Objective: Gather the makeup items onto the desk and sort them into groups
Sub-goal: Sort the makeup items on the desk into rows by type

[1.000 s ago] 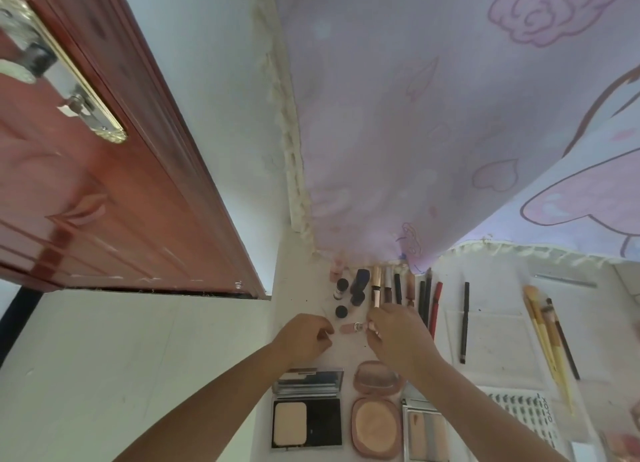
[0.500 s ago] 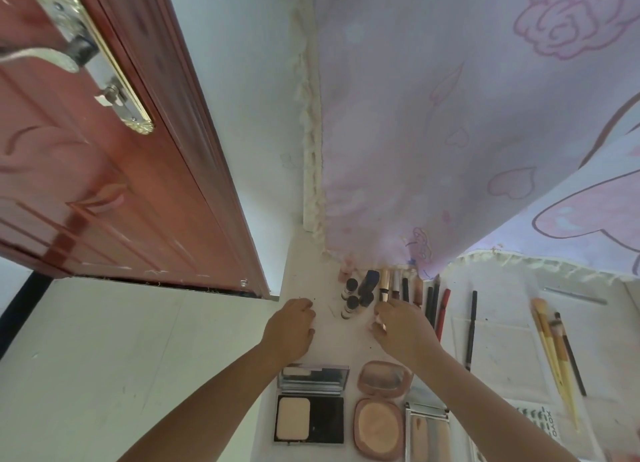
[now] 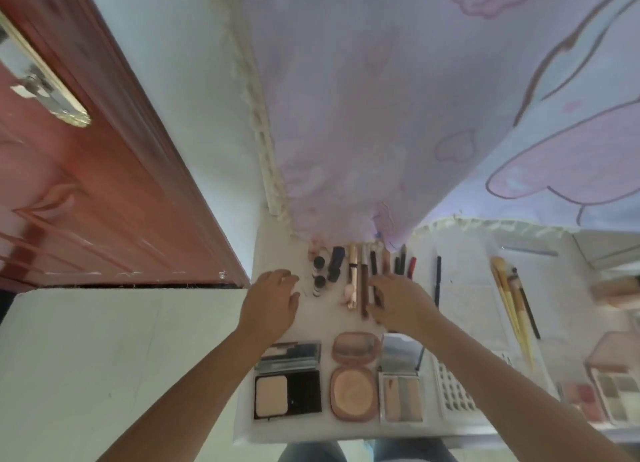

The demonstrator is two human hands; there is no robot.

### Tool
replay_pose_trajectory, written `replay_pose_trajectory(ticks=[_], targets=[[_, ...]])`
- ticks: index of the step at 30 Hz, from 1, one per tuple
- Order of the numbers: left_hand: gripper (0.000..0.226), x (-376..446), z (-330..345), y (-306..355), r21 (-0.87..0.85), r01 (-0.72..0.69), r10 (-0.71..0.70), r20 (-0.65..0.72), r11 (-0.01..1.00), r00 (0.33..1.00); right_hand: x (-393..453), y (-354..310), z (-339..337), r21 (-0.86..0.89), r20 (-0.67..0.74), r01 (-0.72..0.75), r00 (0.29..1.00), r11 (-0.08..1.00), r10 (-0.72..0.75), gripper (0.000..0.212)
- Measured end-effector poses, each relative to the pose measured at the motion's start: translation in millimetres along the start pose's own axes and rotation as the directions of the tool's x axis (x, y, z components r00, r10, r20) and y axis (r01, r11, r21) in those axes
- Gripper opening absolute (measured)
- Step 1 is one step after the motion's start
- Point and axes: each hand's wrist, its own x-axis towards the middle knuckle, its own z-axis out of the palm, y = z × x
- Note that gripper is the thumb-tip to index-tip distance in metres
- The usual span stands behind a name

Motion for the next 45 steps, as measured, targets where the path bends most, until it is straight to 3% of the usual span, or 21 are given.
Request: replay_pose_trajectory(ticks=[3,5,6,10,13,16,20,27,32,37,43,45], targets=[[0.027,1,-14,33,-0.017,-0.086,0.081,-0.188,0.996,0.979,-16,42,-11,0.029,-0.045,-0.114,0.992,0.993,0.115,0.029],[0.015,8,-13,61,0.05,-0.215,0.219,-0.36,0.975,0.907,-29,81,-20,0.052,-0.077,-0.22,0.972,0.974,0.223,0.029],[0.01,12,-12,78,0.057,-0.272,0.273,-0.377,0.961,0.885,-35,103,-25,0.059,-0.091,-0.278,0.955,0.959,0.282,0.028],[0.011,30,14,155,0.011,-0.416,0.4,-0.295,0.909,0.867,-49,191,-37,0.123,-0.054,-0.491,0.865,0.863,0.5,0.026],[0.029,47,50,211,-0.029,-0.361,0.36,-0.028,0.932,0.933,-49,245,-37,0.153,-0.052,-0.526,0.841,0.837,0.538,0.026],[0.047,68,85,247,-0.016,-0.183,0.182,0.226,0.983,0.957,-34,288,-42,0.088,-0.124,-0.472,0.868,0.877,0.48,0.04],[0.056,94,118,276,0.085,-0.074,0.04,0.348,0.994,0.937,-4,328,-56,-0.036,-0.125,-0.353,0.93,0.935,0.347,0.057],[0.058,104,132,289,0.165,0.025,-0.082,0.345,0.986,0.935,20,354,-67,-0.113,-0.006,-0.215,0.976,0.97,0.216,0.063],[0.057,108,127,294,0.193,0.026,-0.1,0.385,0.981,0.918,20,355,-62,-0.159,-0.045,-0.105,0.994,0.982,0.099,0.054],[0.058,112,124,297,0.238,0.013,-0.119,0.438,0.971,0.891,16,356,-57,-0.162,-0.064,-0.043,0.997,0.986,0.033,0.028],[0.057,115,121,298,0.262,-0.012,-0.119,0.479,0.965,0.87,5,358,-54,-0.26,-0.108,-0.027,0.994,0.965,-0.001,0.027],[0.057,116,119,296,0.258,-0.017,-0.115,0.488,0.966,0.865,-1,354,-58,-0.182,-0.102,-0.02,0.995,0.983,0.002,0.025]])
